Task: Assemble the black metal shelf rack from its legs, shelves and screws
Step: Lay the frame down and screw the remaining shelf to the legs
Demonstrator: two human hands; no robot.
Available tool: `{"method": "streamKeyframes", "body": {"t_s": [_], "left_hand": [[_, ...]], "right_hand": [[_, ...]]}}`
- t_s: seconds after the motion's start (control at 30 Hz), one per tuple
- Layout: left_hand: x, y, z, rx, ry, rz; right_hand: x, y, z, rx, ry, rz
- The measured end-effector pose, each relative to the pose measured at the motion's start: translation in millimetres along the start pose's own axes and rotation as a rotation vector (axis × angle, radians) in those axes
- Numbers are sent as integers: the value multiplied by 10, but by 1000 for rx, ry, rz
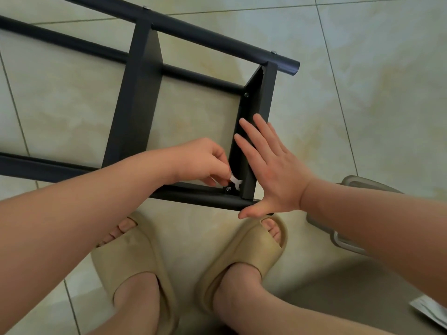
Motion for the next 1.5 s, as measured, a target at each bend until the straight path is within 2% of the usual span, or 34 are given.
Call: {"method": "streamKeyframes", "body": {"t_s": [0.13,0.57,0.7,0.87,1.27,1.5], "left_hand": [[-45,-2,-132,-177,38,94],[59,142,-108,-372,-12,202],[70,131,-139,-354,18,175],[82,126,-199,-460,48,240],[114,109,-190,-452,-12,212],[115,148,-212,-482,-13,254]], "right_hand": [[5,-4,5,-3,-8,4],[8,2,9,-6,-22,16],[12,2,5,-6,-20,18],[13,0,5,-1,-26,20],[14,-3,1,-17,-16,18],[12,5,7,-14,-10,18]]}}
Point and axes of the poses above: each hand's wrist, its own x-axis towards the middle knuckle, its own z-axis out of the back of the hand, y = z × x, the point moved 8 cm from there along x, towards the middle knuckle, and after that the axes turned 14 degrees about -y, right-handed, at the moved point
